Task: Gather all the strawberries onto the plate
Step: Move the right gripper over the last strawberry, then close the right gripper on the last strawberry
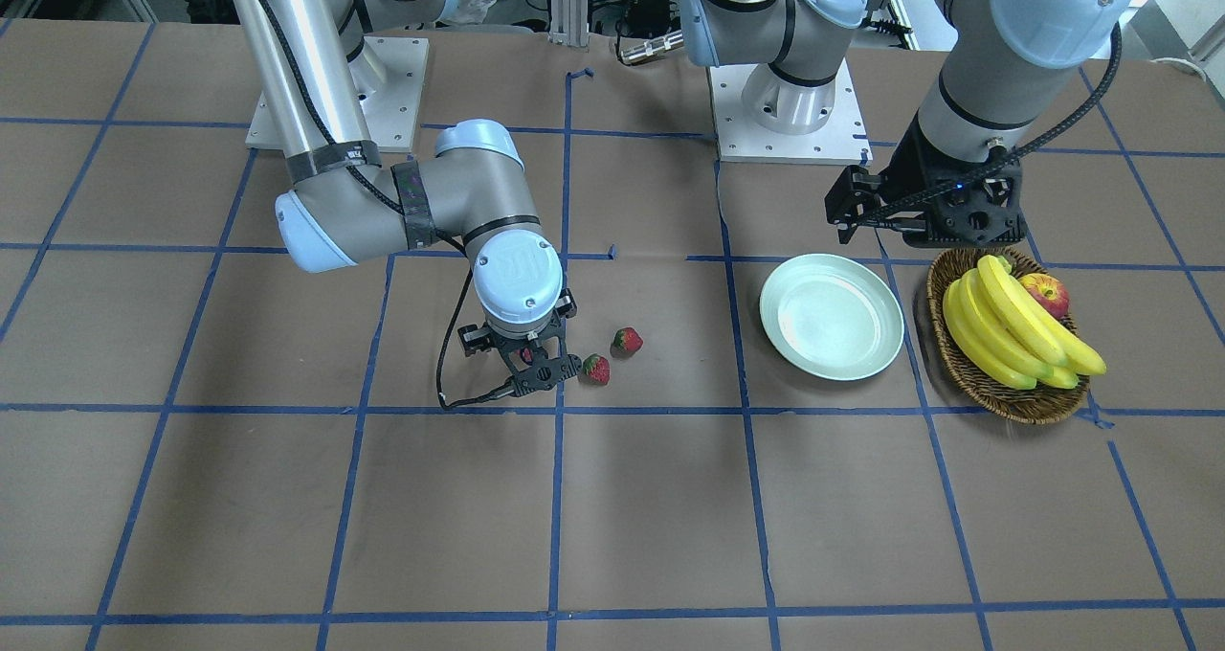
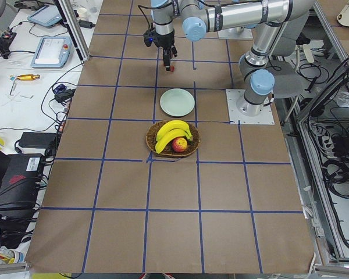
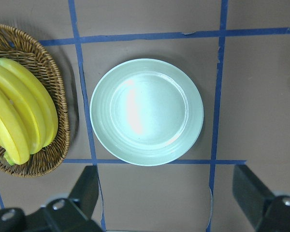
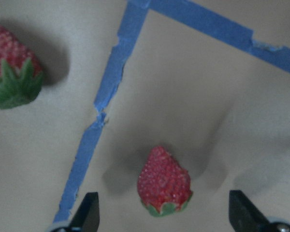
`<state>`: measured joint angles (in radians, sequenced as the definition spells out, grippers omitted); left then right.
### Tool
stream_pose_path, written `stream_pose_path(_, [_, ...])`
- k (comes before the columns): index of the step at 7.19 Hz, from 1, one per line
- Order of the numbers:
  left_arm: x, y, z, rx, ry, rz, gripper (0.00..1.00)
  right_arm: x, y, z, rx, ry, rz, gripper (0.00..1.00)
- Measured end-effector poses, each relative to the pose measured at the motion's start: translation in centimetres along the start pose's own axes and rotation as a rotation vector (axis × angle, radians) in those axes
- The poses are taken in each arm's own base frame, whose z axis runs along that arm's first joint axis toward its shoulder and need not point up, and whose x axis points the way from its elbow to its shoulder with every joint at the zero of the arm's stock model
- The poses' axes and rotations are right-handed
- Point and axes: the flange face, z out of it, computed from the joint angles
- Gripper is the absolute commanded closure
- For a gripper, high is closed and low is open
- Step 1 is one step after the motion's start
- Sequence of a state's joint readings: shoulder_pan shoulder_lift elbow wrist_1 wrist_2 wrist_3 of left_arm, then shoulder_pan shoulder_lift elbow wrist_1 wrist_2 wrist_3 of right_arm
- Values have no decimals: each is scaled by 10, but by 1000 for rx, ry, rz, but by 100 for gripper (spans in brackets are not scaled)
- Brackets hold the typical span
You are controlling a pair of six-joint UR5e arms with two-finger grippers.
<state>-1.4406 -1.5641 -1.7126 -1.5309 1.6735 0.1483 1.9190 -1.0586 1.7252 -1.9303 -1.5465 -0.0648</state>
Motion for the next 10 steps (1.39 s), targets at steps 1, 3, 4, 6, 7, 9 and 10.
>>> stream_pose_path(1, [0,0,0,-1,0,1,0,0,-1,1,1,2,-11,50])
stream_pose_path(3, [0,0,1,-1,0,-1,0,0,-1,1,4,3,-19,100])
stream_pose_path(4, [1,0,1,-2,0,-1,0,0,-1,1,4,4,-21,100])
stream_pose_path(6, [1,0,1,-2,1,-1,0,1,-1,-2,8,7,-30,100])
stream_pose_path(7, [1,0,1,-2,0,-1,0,1,-2,-6,17,9,-31,100])
stream_pose_path(9, [1,0,1,-2,0,-1,0,2,-2,-16,34,22,-28,100])
stream_pose_path(10, [1,0,1,-2,1,-1,0,2,-2,-31,61,32,-24,100])
